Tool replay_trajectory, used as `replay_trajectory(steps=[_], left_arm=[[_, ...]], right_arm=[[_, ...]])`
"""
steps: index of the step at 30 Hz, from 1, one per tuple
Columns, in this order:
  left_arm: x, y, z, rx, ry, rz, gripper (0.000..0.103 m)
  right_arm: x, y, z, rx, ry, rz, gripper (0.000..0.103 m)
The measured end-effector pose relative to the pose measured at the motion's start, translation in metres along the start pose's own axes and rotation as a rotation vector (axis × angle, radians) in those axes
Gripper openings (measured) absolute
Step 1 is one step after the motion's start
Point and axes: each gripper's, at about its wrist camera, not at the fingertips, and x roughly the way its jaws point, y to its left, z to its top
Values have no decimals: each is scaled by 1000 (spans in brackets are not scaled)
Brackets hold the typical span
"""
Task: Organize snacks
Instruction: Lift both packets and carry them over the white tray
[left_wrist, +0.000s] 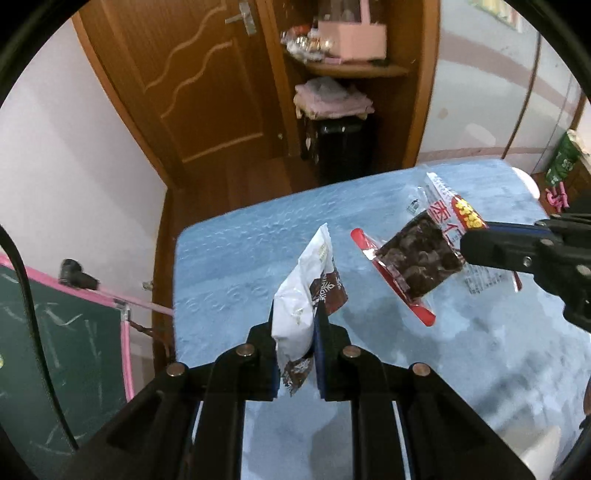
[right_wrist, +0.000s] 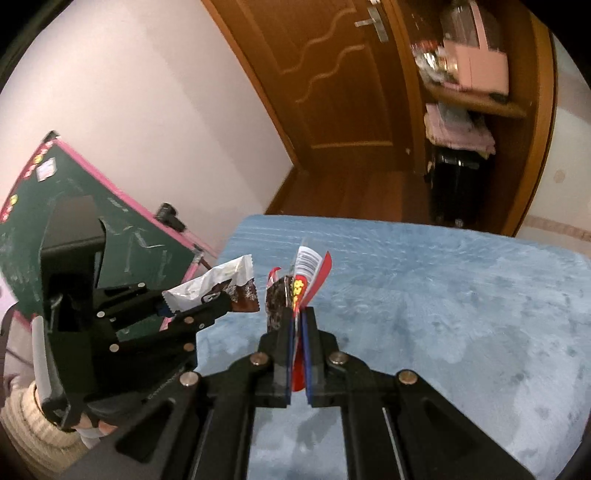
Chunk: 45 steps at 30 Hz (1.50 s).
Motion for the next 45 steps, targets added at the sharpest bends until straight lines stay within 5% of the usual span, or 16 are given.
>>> replay_trajectory(steps=[8,18,37,45], left_arm=[[-122,-22,-43,22,-117,-19,12],[-221,-62,-122,47,-181,-57,12],[-246,-89,-226,-53,-239,-55,12],[-222,-85,-252,-94,-193,-51,12]], right_arm=[[-94,51,-42,-78,-88,2,4],[-185,95,-122,-129,-198,14,4],[-239,108,-238,-58,-309,32,5],[-218,103,-263,9,-248,71,4]])
